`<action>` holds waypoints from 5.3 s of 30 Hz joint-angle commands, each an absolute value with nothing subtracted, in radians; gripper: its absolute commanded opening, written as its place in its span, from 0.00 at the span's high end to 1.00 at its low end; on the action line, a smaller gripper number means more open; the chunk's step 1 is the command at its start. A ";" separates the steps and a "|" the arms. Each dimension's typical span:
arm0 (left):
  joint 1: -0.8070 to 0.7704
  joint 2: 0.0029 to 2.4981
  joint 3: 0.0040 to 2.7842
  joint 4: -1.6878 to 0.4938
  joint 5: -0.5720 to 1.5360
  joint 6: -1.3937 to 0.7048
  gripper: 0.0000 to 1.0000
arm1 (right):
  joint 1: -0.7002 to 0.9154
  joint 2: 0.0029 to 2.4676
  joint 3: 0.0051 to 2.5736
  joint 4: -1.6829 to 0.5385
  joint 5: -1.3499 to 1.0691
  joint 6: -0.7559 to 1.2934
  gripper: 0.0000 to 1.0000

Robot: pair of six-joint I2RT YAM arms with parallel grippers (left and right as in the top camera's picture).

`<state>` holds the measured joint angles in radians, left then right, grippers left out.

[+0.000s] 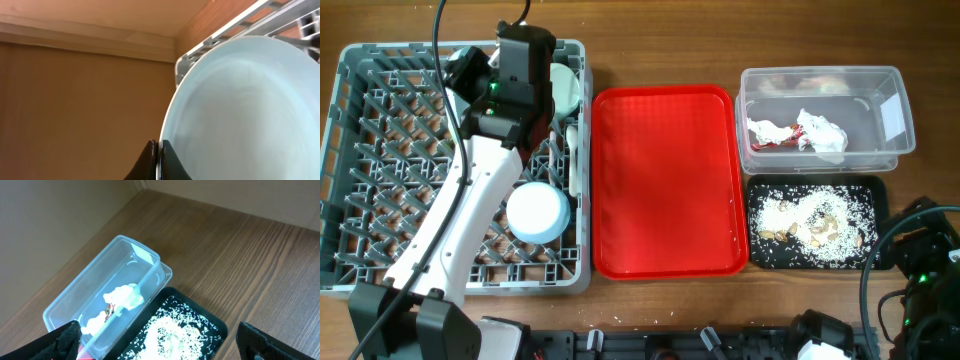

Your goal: Sort waste into correct bins and load items into the dishwasher rack

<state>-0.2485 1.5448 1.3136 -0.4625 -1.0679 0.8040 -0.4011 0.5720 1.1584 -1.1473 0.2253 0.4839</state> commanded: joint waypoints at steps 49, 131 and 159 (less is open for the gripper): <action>-0.388 1.598 1.311 -0.168 -1.067 0.555 0.09 | -0.402 0.567 1.163 -1.146 0.224 0.471 0.00; -0.187 1.050 1.335 -0.776 -0.356 -0.503 0.00 | 0.086 0.003 0.058 0.231 -0.085 0.349 0.00; -0.187 1.050 1.335 -0.776 -0.356 -0.503 0.00 | 0.086 0.004 0.006 0.006 -0.121 0.105 0.00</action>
